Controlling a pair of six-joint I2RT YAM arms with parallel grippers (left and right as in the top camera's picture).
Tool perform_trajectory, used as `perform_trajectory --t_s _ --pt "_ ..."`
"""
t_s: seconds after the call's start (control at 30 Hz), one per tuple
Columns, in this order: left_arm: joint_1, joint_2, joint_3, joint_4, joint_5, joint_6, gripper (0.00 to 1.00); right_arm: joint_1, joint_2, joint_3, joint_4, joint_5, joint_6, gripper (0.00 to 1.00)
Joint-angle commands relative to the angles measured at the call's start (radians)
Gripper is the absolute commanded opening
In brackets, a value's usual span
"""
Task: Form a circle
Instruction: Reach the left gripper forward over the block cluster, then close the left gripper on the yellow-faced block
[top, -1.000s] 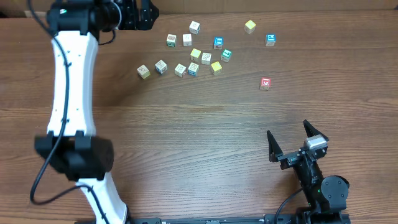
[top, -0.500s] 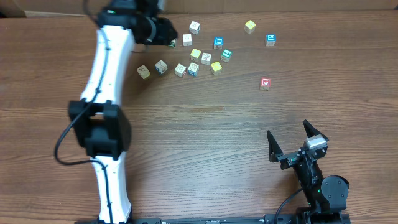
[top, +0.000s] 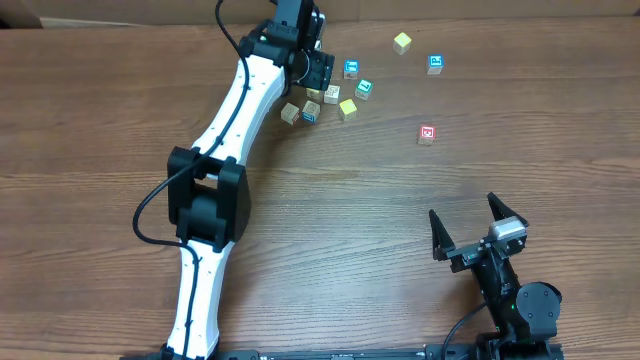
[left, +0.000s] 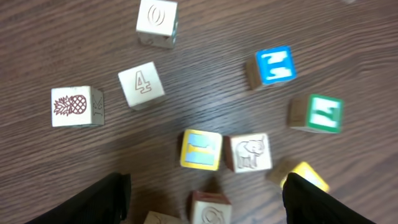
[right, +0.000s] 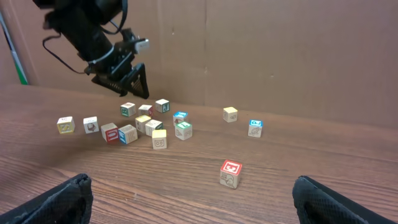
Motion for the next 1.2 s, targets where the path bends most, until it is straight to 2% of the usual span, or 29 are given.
perform_trajectory --t_s 0.0,0.3,0.43,0.53,1.17 --pt "0.002 0.058 0.016 0.014 -0.044 0.004 0.76 -0.002 -0.008 -0.01 0.006 0.0 -0.001 1.0" --pt "-0.001 0.084 0.013 0.055 -0.029 0.005 0.73 -0.002 -0.008 -0.01 0.006 0.0 -0.001 1.0" --pt "-0.005 0.086 0.006 0.065 -0.032 0.024 0.66 -0.002 -0.008 -0.01 0.006 0.0 -0.001 1.0" --pt "-0.004 0.086 0.006 0.082 -0.053 0.032 0.57 -0.002 -0.008 -0.01 0.006 0.0 -0.001 1.0" --pt "-0.032 0.134 0.006 0.109 -0.052 0.039 0.54 -0.002 -0.008 -0.01 0.005 0.0 -0.001 1.0"
